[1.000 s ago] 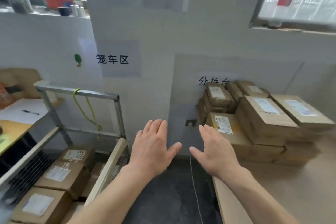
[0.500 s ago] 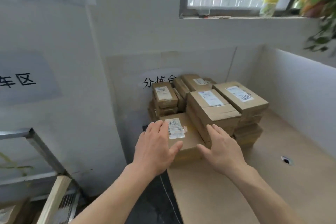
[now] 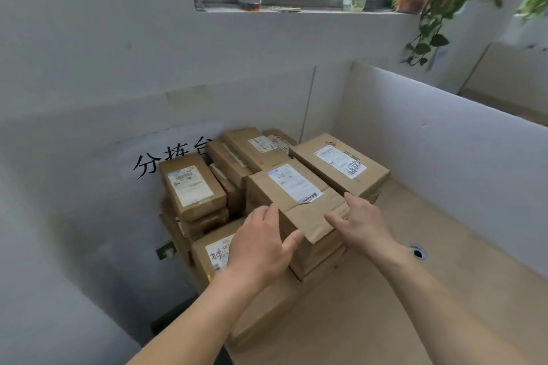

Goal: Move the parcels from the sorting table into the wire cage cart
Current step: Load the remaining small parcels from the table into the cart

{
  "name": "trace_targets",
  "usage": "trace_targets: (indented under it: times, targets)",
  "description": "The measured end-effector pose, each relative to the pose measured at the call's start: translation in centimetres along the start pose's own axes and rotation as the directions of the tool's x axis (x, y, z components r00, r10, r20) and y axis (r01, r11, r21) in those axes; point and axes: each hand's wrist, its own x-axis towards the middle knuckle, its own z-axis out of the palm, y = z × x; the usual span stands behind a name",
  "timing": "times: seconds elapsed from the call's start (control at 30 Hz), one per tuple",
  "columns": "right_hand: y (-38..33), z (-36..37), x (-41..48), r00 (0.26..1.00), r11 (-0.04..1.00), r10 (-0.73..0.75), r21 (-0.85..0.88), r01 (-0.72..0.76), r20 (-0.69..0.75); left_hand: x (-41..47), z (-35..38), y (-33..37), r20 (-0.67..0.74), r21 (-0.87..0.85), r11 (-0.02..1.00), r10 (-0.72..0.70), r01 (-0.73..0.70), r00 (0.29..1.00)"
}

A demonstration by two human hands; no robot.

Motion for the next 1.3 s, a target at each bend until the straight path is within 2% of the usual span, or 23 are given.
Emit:
trace_targets:
  times: [0.17, 0.37, 0.5, 0.77, 1.0, 1.3]
  targets:
    - [0.5, 1.2, 1.8, 0.994, 0.994, 0.110, 0.006, -0.110, 0.003, 3.2, 1.5, -0.9, 0.099, -0.031, 1.000, 0.001, 0.002, 0.995]
    - [0.4, 1.7, 2.4, 0.978, 0.978, 0.202, 0.068, -0.197, -0.061, 4.7, 2.9, -1.9, 0.105, -0.076, 0.996, -0.030, 0.038, 0.994]
    - [-0.1, 1.7, 2.4, 0.983, 0.984, 0.176, 0.051, -0.174, -0.056, 4.9, 3.1, -2.7, 0.063, -0.136, 0.988, -0.063, 0.071, 0.996]
    - [-1.8, 2.1, 1.9, 0.989, 0.985, 0.129, 0.109, -0.136, 0.070, 5.6, 2.4, -2.4, 0.190, -0.283, 0.924, -0.209, 0.257, 0.959]
    - [-2.4, 1.4, -0.2, 0.996, 0.981, 0.083, 0.182, -0.074, -0.044, 4.1, 0.4, -0.8, 0.091, -0.295, 0.932, -0.194, 0.213, 0.977]
    - [-1.7, -0.4, -6.4, 0.993, 0.912, -0.076, 0.395, 0.108, -0.096, -5.4, -2.6, 1.0, -0.102, -0.405, 0.906, -0.176, 0.120, 0.979]
